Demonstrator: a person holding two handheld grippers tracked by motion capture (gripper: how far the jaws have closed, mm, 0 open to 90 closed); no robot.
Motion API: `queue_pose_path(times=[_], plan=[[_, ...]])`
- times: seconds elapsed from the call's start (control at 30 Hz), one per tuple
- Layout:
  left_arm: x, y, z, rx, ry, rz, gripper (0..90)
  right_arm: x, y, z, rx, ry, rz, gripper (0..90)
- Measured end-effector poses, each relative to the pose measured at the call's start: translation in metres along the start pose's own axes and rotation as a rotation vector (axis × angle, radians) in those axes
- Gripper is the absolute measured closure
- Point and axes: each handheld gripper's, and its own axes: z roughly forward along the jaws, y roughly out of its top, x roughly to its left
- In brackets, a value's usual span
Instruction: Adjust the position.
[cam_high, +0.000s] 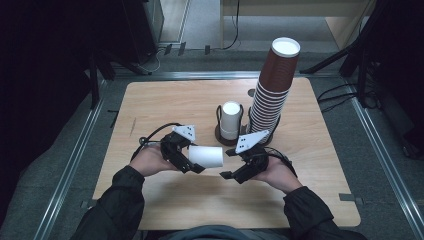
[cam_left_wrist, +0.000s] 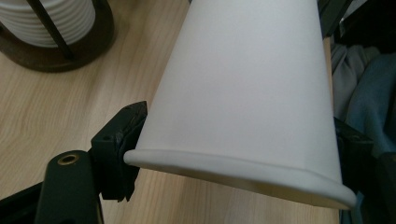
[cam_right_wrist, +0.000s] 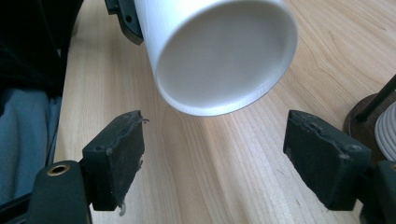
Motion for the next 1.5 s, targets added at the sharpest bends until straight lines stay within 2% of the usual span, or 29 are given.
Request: queue_pose_path(times=[0.07,0.17,0.37,0.47,0.5,0.57,0.67,0.7,0.73,0.83,1.03,1.13,1.27,1.33,1.5], plan=[[-0.001,0.001,0.002,0.013,-0.001,-0.006,22.3,0.0,0.0,0.001,0.006,-0.002,-0.006,21.0],[-0.003,0.003,0.006,0.055,0.023,0.012,22.3,0.001,0.0,0.002,0.015,-0.004,-0.013,21.0],[-0.006,0.007,0.015,0.135,0.038,0.034,22.4,0.002,0.0,0.003,0.027,-0.007,-0.031,21.1],[-0.007,0.008,0.018,0.156,0.038,0.038,22.3,0.003,0.0,0.005,0.035,-0.007,-0.035,21.2],[-0.007,0.009,0.019,0.16,0.033,0.035,22.3,0.003,0.0,0.005,0.031,-0.011,-0.05,21.2],[-0.007,0.01,0.021,0.171,0.024,0.019,22.3,0.004,0.0,0.006,0.041,-0.003,-0.05,21.2],[-0.008,0.011,0.024,0.189,0.022,0.019,22.3,0.006,0.001,0.009,0.054,0.002,-0.056,21.3],[-0.008,0.012,0.025,0.194,0.021,0.022,22.3,0.006,0.001,0.01,0.054,-0.005,-0.073,21.4],[-0.01,0.012,0.026,0.194,0.021,0.023,22.3,0.007,0.001,0.011,0.064,0.004,-0.064,21.5],[-0.012,0.014,0.028,0.2,0.017,0.034,22.3,0.009,0.002,0.014,0.074,-0.009,-0.088,22.1],[-0.016,0.015,0.03,0.198,0.015,0.046,22.2,0.013,0.004,0.022,0.099,0.007,-0.102,23.6],[-0.017,0.017,0.031,0.195,0.001,0.046,22.2,0.015,0.005,0.024,0.103,0.008,-0.118,24.6],[-0.019,0.018,0.033,0.209,-0.01,0.055,22.2,0.017,0.006,0.026,0.101,0.014,-0.145,28.1],[-0.02,0.018,0.035,0.21,-0.008,0.063,22.2,0.017,0.006,0.026,0.109,0.018,-0.15,33.1],[-0.019,0.017,0.036,0.218,-0.022,0.06,22.0,0.017,0.006,0.027,0.135,0.036,-0.137,34.6]])
